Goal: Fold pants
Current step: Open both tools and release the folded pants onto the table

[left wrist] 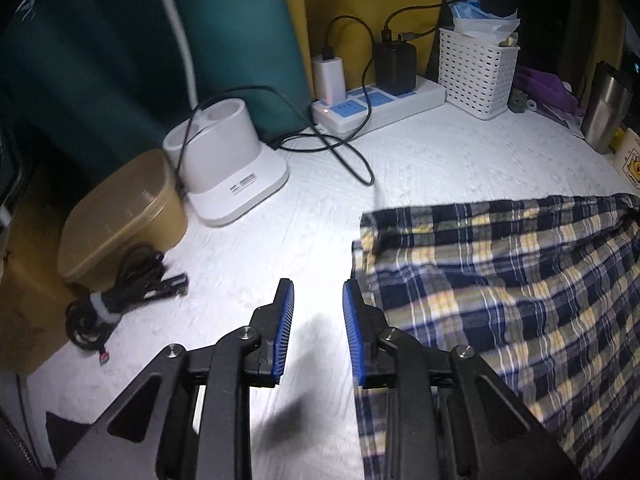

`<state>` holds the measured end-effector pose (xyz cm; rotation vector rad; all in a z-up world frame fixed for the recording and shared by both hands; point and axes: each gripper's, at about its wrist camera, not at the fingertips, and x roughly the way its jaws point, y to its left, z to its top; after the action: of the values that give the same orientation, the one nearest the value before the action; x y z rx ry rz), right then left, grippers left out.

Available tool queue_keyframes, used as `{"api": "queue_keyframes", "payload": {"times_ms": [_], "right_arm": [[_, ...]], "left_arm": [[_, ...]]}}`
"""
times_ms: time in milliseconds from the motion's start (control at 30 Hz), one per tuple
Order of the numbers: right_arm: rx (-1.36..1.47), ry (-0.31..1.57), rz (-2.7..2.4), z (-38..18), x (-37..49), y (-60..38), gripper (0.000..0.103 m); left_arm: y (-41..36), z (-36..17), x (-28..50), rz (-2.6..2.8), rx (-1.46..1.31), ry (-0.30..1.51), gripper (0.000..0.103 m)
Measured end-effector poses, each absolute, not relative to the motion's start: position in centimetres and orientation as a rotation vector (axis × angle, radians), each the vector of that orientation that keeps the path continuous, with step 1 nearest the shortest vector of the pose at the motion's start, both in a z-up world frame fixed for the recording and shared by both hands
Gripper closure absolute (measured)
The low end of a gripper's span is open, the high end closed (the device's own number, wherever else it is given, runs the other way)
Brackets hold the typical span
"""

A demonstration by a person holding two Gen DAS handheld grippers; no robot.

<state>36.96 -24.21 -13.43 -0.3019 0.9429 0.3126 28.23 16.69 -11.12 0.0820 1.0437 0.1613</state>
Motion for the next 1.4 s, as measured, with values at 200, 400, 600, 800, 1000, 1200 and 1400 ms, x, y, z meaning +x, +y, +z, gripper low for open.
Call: {"api": "queue_keyframes", "payload": {"times_ms": [200, 400, 600, 800, 1000, 1200, 1400], "right_arm": [[-0.290, 0.920, 0.304, -12.1, 35.5, -24.2, 0.052], [-0.262, 0.876, 0.305, -10.1, 33.7, -24.5, 0.007], [-0.270, 0.850, 0.298, -8.6, 31.6, -24.5, 0.007], [-0.272, 0.824, 0.312, -7.3, 29.3, -24.3, 0.007], [-0.270, 0.792, 0.318, -5.9, 27.1, -24.2, 0.007], [-0.270, 0.767, 0.327, -4.9, 25.3, -24.4, 0.007], [-0.270, 0.768, 0.336, -5.1, 23.5, -24.8, 0.007]], "left_arm": [[17.2, -10.3, 25.8, 0.185, 0.044, 1.031, 0.075], [16.7, -9.1, 23.4, 0.175, 0.032, 0.996, 0.064], [16.2, -8.0, 21.2, 0.159, 0.019, 0.956, 0.064], [15.6, -7.2, 19.3, 0.141, 0.008, 0.918, 0.063], [14.7, -6.5, 17.6, 0.120, 0.011, 0.888, 0.063], [13.6, -6.3, 16.0, 0.092, 0.008, 0.850, 0.063], [12.4, -6.4, 14.4, 0.074, 0.003, 0.842, 0.063]]}}
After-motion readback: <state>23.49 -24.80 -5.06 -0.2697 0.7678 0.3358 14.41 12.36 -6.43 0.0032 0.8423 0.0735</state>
